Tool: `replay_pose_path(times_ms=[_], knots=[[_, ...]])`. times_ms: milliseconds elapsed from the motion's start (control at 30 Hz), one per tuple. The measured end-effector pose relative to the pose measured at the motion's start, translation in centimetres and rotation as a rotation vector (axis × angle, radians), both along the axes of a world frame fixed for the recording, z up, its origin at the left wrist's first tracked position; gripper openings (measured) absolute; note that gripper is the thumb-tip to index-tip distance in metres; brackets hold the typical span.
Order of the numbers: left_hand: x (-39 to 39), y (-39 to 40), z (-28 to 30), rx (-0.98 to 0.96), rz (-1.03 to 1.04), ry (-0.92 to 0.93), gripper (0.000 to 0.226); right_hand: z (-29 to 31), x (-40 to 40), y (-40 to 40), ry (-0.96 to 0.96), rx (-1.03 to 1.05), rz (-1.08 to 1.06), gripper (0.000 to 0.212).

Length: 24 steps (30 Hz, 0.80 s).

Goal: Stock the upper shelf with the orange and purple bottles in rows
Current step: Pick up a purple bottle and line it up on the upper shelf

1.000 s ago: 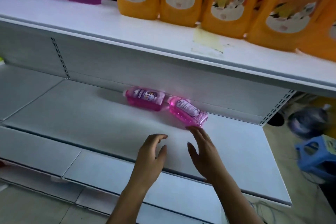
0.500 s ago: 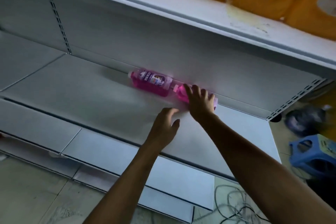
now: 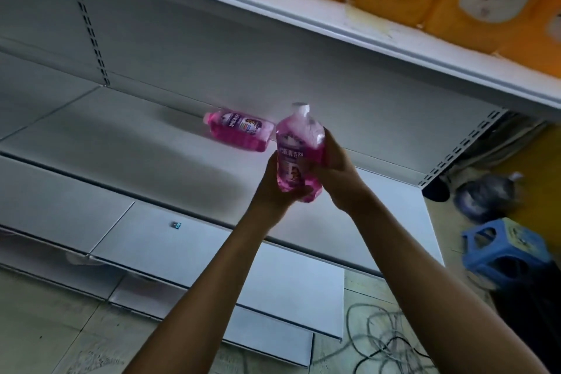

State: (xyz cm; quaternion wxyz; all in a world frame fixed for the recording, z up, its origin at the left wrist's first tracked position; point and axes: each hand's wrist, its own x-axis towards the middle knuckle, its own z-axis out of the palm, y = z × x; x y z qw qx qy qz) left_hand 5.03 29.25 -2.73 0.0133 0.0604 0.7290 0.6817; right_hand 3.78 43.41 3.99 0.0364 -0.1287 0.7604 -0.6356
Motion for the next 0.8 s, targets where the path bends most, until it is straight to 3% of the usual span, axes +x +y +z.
replay_pose_path(times_ms=[100, 200, 333, 433, 633, 800], knots=[[1.2, -0.6, 1.4, 0.043, -0.076, 0.044, 0.080, 0.8, 2.3, 0.6, -0.032, -0.219, 0.052, 0.062], [2.7, -0.4, 3.0, 0.004, -0.069, 0.059, 0.082, 1.4, 3.6, 1.0, -0.119, -0.444, 0.017, 0.074], [5.1, -0.7, 3.1, 0.062, -0.043, 0.059, 0.083, 1.7, 5.2, 0.5, -0.100, -0.496, 0.047, 0.071], [6.7, -2.1, 3.2, 0.131, 0.026, 0.096, 0.073, 2.2, 5.7, -0.6, -0.073, -0.404, 0.101, 0.066], [9.8, -6.2, 4.7, 0.178, 0.230, 0.214, 0.080, 4.0, 6.7, -6.7, 0.225, 0.108, 0.114, 0.085], [12.3, -11.2, 6.0, 0.108, 0.348, 0.306, 0.091, 6.2, 7.1, -11.3, 0.288, 0.169, 0.290, 0.088]])
